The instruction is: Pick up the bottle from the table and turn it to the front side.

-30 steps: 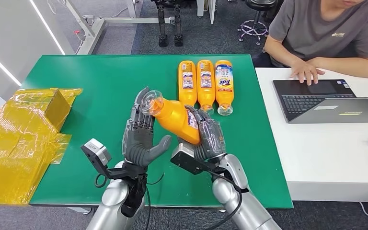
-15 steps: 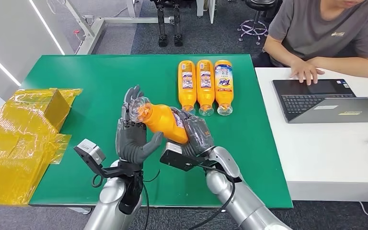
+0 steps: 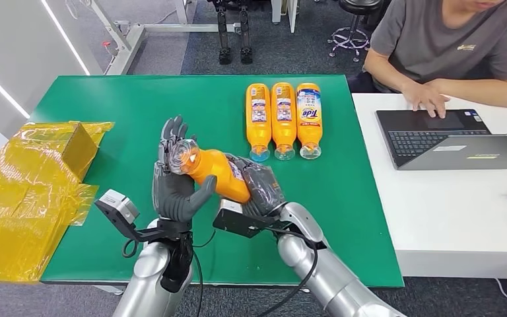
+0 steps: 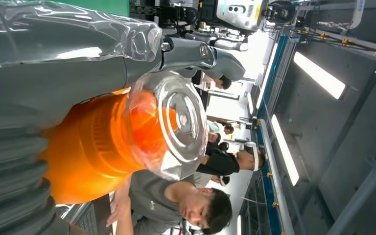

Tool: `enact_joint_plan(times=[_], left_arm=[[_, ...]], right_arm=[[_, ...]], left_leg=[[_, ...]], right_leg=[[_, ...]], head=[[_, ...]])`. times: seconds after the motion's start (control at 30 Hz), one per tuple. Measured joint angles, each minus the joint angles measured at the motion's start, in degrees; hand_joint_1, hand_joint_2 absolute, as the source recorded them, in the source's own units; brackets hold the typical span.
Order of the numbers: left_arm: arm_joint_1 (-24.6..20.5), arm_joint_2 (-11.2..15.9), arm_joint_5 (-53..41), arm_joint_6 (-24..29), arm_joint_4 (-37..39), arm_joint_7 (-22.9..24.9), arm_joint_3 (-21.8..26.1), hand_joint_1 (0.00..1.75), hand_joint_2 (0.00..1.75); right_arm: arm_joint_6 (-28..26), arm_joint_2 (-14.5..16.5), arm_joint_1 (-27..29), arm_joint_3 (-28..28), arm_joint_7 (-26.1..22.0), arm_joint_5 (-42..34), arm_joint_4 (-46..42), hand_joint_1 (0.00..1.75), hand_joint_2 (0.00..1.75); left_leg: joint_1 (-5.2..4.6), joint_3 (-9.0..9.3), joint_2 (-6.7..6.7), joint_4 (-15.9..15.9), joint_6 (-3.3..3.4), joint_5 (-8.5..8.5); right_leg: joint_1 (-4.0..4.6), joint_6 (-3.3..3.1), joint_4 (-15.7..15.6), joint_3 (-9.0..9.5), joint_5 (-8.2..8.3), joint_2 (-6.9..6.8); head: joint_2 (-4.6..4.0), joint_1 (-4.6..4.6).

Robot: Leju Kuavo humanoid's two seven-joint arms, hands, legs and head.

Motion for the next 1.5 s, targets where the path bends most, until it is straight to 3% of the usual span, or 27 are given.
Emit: enact_joint_plan(times=[0.53,1.17,1.2,1.3,1.33,1.5], left_arm=[[0.0,0.0,2.5,-0.1,-0.1,0.4,1.0,0.00,1.75],[0.0,-0.1,6.1,-1.5,1.4,1.2,1.9,0.00,1.75],[0.0,-0.1,6.3,-1.4,1.5,1.1,2.1,0.36,1.75],[0.0,-0.1,6.8,-0.9,1.6,0.9,2.5,1.67,1.75],[0.0,-0.1,7.1,-0.8,1.6,0.8,2.7,1.75,1.75],[0.1,-0.1,7.7,-0.6,1.6,0.5,3.6,1.75,1.75]], right_arm=[[-2.9,0.0,0.4,1.4,-1.3,-0.2,-1.8,1.75,1.75],[-2.7,0.0,1.7,1.9,-1.3,-2.0,-5.7,1.75,1.75],[-2.4,0.0,1.6,2.0,-1.2,-2.1,-5.6,1.75,1.75],[-1.2,0.0,1.6,2.5,-0.6,-2.0,-5.1,1.75,1.75],[-0.8,0.0,1.6,2.6,-0.3,-1.8,-4.8,1.75,1.75],[0.1,0.0,1.5,2.8,0.5,-1.4,-4.0,1.75,1.75]], left_leg=[[0.00,0.00,0.02,0.0,0.00,0.00],[0.00,0.00,0.02,0.0,0.00,0.00],[0.00,0.00,0.02,0.0,0.00,0.00],[0.00,0.00,0.02,0.0,0.00,0.00],[0.00,0.00,0.02,0.0,0.00,0.00],[0.00,-0.01,0.02,0.0,0.00,0.00]], right_leg=[[0.00,0.00,0.0,-0.02,0.00,0.02],[0.00,0.00,0.0,-0.02,0.00,0.03],[0.00,0.00,0.0,-0.02,0.00,0.03],[0.00,0.00,0.0,-0.02,0.00,0.03],[0.00,0.00,0.0,-0.02,0.00,0.02],[0.00,0.00,0.0,-0.02,0.00,0.02]], head=[[0.00,0.01],[0.00,0.00],[0.00,0.00],[0.00,0.00],[0.00,0.00],[0.00,0.00]])
